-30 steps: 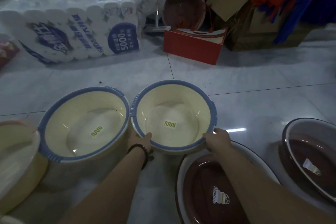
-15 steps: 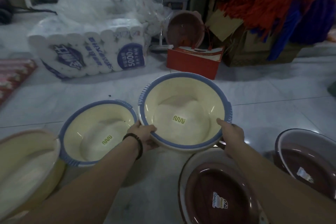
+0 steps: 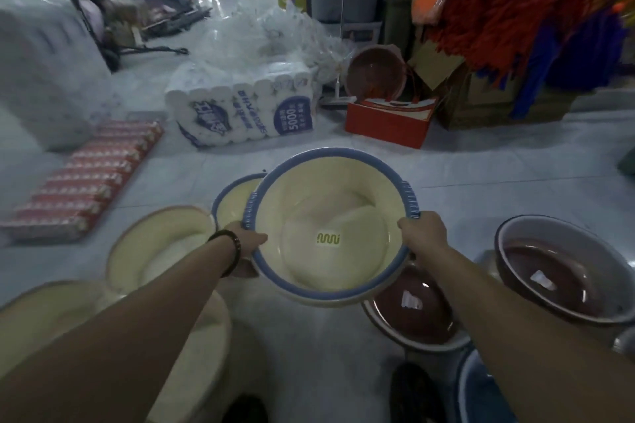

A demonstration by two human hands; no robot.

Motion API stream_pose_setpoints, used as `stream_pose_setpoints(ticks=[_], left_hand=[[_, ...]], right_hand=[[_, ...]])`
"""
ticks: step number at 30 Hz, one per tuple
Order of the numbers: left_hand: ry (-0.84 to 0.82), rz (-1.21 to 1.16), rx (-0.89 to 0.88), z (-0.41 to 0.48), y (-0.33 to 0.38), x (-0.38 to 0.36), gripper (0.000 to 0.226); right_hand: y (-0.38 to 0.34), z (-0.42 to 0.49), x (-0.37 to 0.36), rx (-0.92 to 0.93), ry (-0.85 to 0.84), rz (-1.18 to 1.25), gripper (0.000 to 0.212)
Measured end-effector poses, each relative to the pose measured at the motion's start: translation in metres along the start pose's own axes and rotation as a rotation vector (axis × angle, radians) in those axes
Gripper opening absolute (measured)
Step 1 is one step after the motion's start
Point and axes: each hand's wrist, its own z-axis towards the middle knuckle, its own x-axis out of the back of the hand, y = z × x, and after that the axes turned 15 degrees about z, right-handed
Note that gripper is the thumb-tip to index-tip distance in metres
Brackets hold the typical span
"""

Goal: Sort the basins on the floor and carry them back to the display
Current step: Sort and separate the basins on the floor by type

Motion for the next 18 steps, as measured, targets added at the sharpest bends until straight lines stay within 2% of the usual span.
stream_pose_setpoints(ticks=[4,6,8,11,15,18], left_hand=[[0.008,-0.064,0.124,-0.077,-0.066,-0.015,0.016],[0.066,-0.047,0.196,-0.093,-0.102,-0.028,0.017],[0.154,0.001,0.179,-0.102,-0.133,-0.039,0.015],[0.226,0.221,0.105,-0.106,-0.168,-0.055,0.016],[0.154,0.304,0.1,-0.094,-0.202,-0.08,0.022],[0.118,0.307,0.09,-0.075,-0.209,-0.093,0.025]], right_hand=[[0.036,-0.078,0.011,0.001,-0.06,0.011,0.011],[0.07,-0.108,0.011,-0.021,-0.073,0.027,0.017],[0.106,-0.133,0.008,-0.094,-0.079,0.039,0.017],[0.147,-0.161,0.008,-0.168,-0.056,0.06,0.009],[0.18,-0.163,0.012,-0.327,-0.117,0.035,0.006],[0.186,-0.15,0.012,-0.508,-0.144,0.008,0.02]])
